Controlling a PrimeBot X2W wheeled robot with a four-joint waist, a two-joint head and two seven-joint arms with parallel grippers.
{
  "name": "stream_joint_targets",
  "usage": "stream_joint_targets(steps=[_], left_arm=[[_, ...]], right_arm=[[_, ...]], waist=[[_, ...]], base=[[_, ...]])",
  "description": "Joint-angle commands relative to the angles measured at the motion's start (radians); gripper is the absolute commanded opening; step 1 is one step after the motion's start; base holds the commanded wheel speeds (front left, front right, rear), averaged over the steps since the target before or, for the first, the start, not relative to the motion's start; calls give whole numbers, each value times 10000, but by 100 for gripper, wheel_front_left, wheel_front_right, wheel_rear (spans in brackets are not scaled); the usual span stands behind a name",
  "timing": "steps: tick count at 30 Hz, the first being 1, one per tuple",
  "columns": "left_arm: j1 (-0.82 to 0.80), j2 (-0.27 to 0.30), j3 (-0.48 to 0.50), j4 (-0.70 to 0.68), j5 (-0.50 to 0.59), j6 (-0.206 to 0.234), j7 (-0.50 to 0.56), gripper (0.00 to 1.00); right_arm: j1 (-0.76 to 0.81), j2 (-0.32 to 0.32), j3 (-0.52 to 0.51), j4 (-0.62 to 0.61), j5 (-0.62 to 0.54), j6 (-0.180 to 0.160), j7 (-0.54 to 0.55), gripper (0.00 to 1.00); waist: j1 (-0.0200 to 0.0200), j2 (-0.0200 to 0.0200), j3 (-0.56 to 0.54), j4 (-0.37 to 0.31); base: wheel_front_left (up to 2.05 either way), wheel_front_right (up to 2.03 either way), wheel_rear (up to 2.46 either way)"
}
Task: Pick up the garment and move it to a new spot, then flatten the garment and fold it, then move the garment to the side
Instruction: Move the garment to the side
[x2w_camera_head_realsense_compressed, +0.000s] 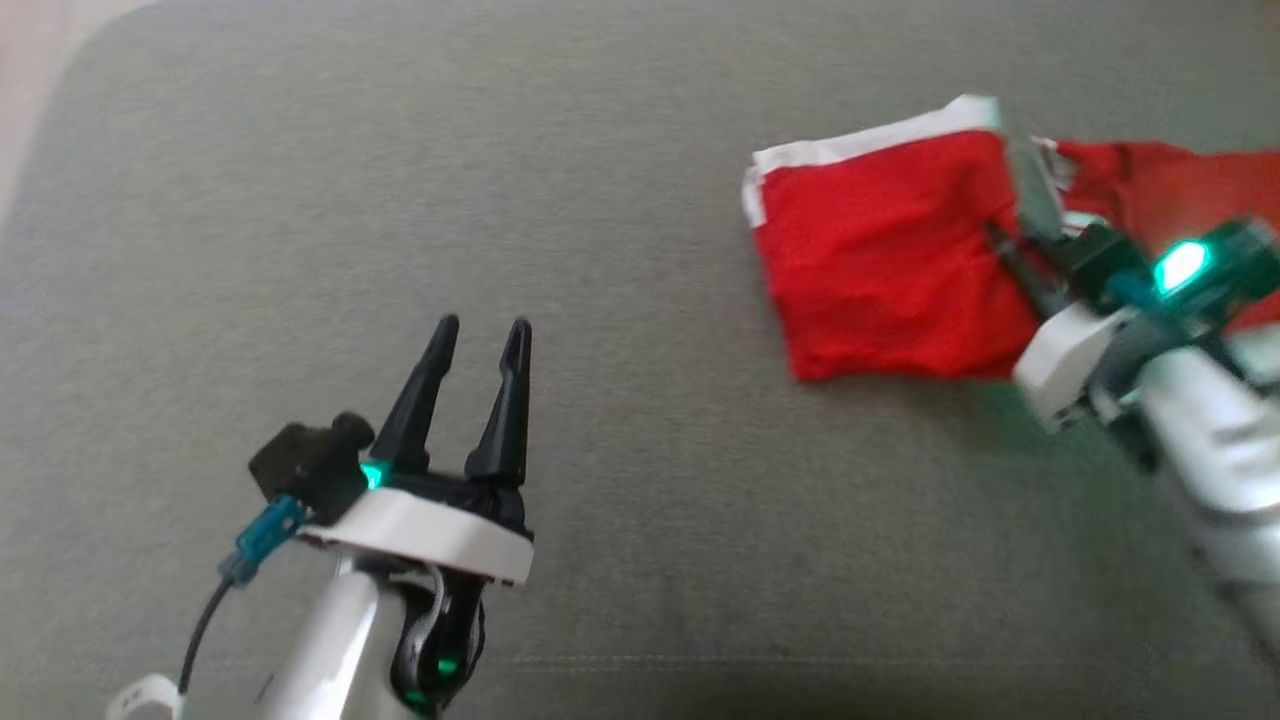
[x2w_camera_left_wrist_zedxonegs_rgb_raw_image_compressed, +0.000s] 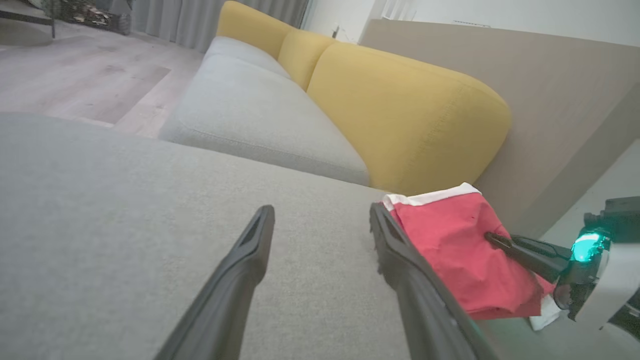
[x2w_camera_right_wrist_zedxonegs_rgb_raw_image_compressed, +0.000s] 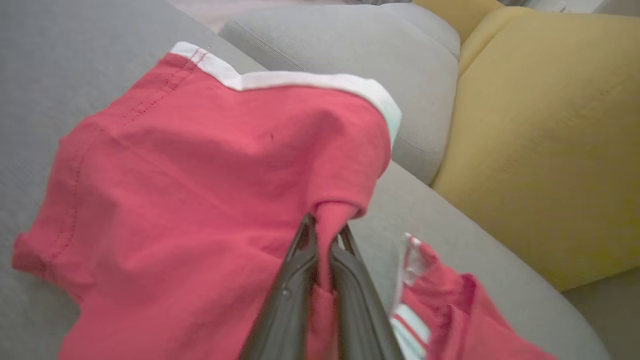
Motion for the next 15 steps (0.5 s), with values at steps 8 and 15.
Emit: stream_joint_targets(steps=[8,15], left_arm=[[-1218,47,190,-500,261,-204,-120,100],[-1820,47,183,-534,416,-356,-120,100]], right_arm=[[-1173,-2572,1150,-1676,1231,-9,1447,0],[-1647,-3954,846,-2209,2038,-9,2823,0]], waist=[[0,0,1100,-1111],[0,0,1895,-1297]], base=[[0,0,0],[0,0,0]])
